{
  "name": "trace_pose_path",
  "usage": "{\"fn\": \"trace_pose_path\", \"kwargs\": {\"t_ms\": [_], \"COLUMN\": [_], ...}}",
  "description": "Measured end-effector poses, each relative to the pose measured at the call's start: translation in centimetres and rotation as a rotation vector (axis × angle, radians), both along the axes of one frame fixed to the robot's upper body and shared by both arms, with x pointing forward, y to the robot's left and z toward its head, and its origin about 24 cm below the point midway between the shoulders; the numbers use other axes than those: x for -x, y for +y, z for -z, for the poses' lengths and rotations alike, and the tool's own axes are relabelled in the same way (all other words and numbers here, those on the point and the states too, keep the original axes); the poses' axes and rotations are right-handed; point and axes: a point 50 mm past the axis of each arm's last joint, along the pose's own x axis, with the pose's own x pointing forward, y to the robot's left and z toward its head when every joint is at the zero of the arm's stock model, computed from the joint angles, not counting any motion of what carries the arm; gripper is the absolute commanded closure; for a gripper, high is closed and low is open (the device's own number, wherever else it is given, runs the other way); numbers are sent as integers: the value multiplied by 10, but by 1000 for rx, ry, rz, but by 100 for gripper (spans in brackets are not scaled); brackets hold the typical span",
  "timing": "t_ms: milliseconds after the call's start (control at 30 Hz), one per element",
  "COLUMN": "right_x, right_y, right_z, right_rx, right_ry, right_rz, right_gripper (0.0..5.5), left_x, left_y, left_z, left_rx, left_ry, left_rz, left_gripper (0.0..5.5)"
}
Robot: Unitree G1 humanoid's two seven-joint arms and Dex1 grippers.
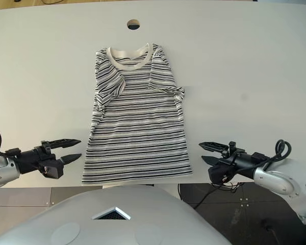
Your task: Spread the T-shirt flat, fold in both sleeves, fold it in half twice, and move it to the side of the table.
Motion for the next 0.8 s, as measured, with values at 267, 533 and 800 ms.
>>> {"fn": "trace_pose_path", "kwargs": {"t_ms": [267,533,800], "right_x": [5,6,4], "right_y": [26,39,41], "right_z": [1,0,2], "right_rx": [-30,-47,-42], "right_ry": [134,200,218], "right_rz": [-161,-222,-239], "right_gripper": [291,321,466], "left_x": [14,19,20], "left_y": [-31,-36,-33], "left_z": [6,8,11], "left_rx": [91,109,106], "left_ry": [115,157,171], "left_rz": [180,233,248], "left_gripper": [286,329,451]}}
